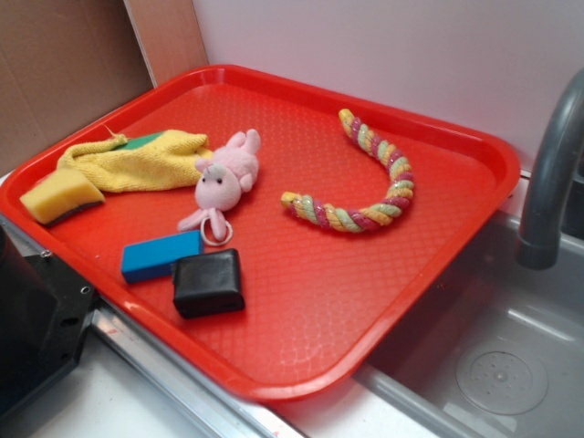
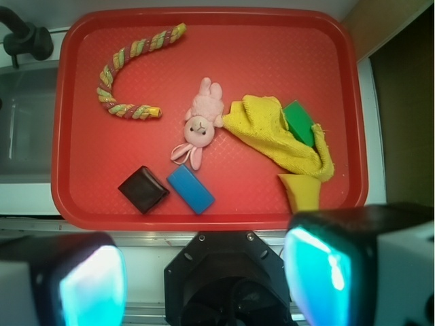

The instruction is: Grab the multicolored rope.

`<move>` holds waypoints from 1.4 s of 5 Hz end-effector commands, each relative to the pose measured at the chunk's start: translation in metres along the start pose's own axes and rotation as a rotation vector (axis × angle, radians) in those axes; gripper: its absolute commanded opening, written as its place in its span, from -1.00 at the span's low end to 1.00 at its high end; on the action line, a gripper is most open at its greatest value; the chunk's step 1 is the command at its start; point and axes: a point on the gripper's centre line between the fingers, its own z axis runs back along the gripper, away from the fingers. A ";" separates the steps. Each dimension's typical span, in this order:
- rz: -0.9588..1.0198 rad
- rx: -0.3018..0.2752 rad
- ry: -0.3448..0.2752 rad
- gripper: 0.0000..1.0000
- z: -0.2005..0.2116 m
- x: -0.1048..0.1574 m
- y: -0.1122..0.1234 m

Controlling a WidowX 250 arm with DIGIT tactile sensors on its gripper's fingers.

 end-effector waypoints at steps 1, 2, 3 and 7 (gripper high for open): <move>0.000 0.000 0.000 1.00 0.000 0.000 0.000; 0.168 0.128 0.109 1.00 -0.054 0.032 0.009; 0.275 0.138 0.024 1.00 -0.106 0.064 -0.026; 0.148 -0.071 0.004 1.00 -0.196 0.163 -0.126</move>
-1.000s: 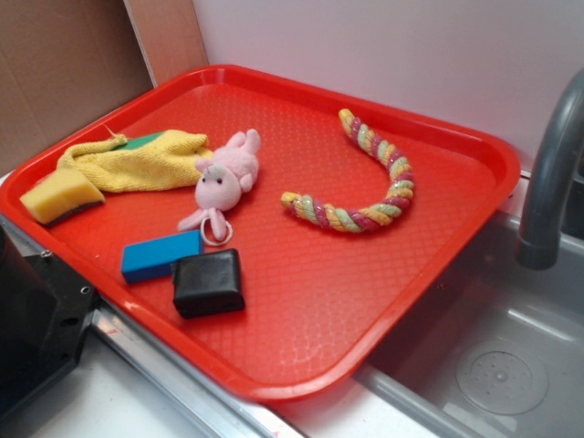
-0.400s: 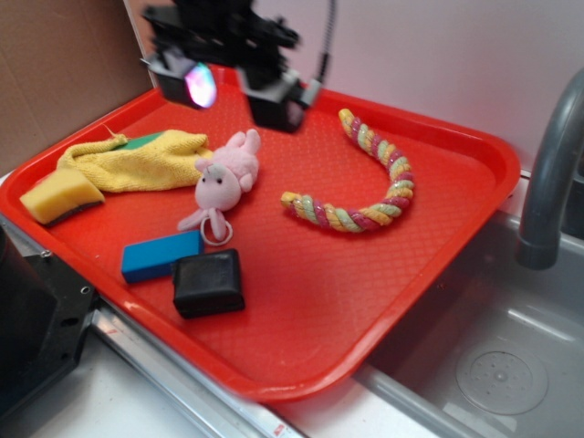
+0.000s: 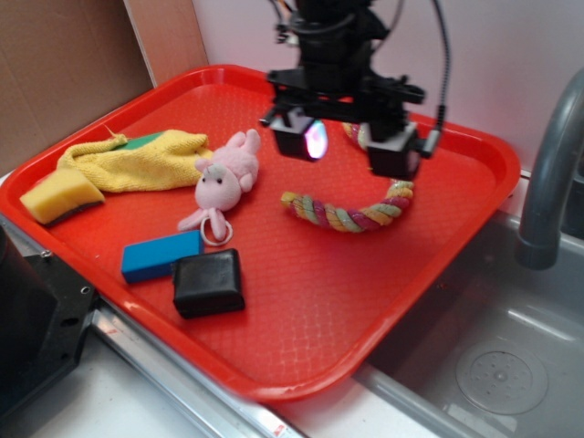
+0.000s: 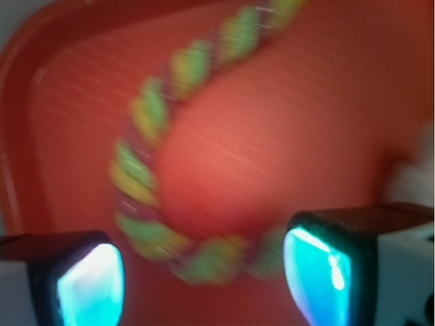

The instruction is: Grab the multicolored rope.

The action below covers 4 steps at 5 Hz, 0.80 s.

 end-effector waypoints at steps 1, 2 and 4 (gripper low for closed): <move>-0.180 -0.039 -0.017 1.00 -0.010 0.026 -0.031; -0.206 0.028 -0.008 1.00 -0.018 0.013 -0.013; -0.247 0.085 0.050 -0.75 -0.043 -0.003 -0.005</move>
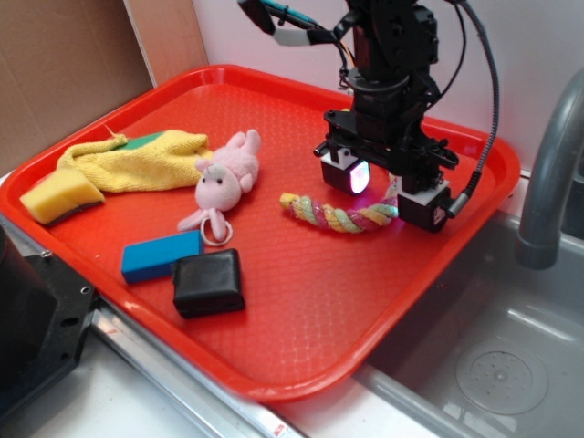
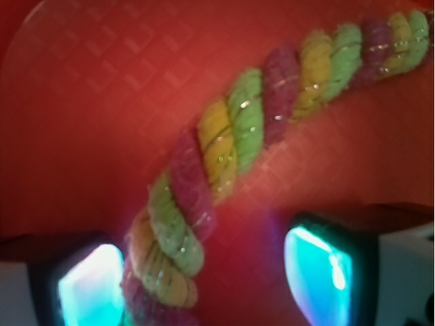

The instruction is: Grab the multicolored rope.

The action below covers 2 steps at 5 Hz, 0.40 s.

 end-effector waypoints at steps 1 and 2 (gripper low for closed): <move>-0.070 0.001 0.064 -1.00 0.003 -0.011 -0.009; -0.096 -0.010 0.117 -1.00 0.022 -0.016 0.003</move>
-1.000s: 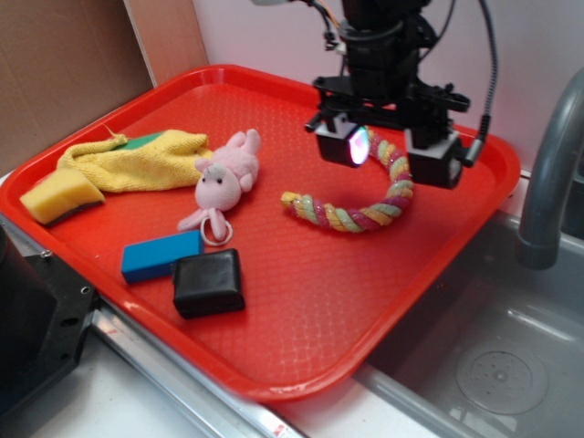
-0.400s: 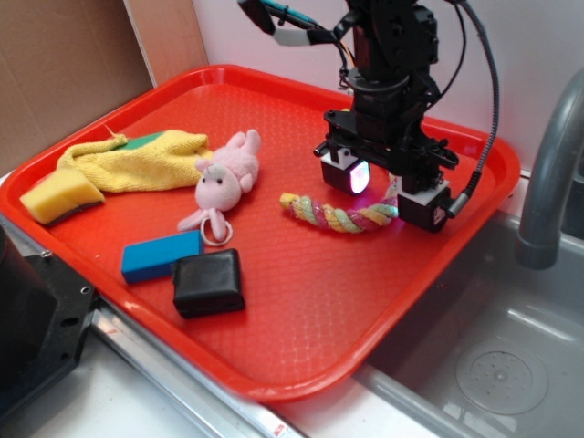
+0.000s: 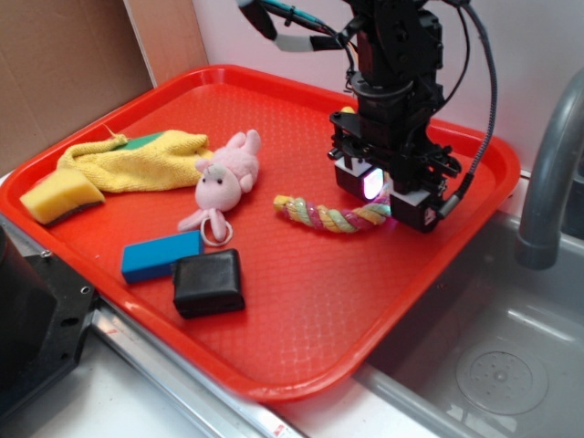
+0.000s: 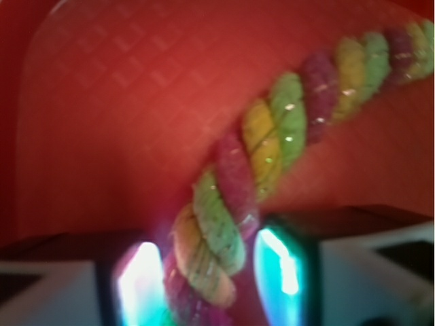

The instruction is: Grab the multicolored rope.

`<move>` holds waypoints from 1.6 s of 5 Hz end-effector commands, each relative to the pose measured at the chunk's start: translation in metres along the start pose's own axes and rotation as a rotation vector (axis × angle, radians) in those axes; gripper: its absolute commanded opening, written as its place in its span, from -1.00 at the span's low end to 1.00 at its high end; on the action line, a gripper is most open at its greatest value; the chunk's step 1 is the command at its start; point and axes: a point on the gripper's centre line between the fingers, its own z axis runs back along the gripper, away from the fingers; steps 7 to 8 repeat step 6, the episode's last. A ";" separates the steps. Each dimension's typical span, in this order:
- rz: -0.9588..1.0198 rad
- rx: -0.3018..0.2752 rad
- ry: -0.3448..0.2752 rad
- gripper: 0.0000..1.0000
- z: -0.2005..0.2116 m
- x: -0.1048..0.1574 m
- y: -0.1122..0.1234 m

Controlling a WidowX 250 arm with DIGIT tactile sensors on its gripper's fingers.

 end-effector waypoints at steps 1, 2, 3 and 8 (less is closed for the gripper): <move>0.024 -0.012 -0.014 -1.00 0.066 -0.031 0.033; 0.147 0.003 -0.168 -1.00 0.112 -0.065 0.071; 0.198 -0.011 -0.179 -1.00 0.162 -0.070 0.082; 0.252 0.008 -0.181 -1.00 0.240 -0.052 0.097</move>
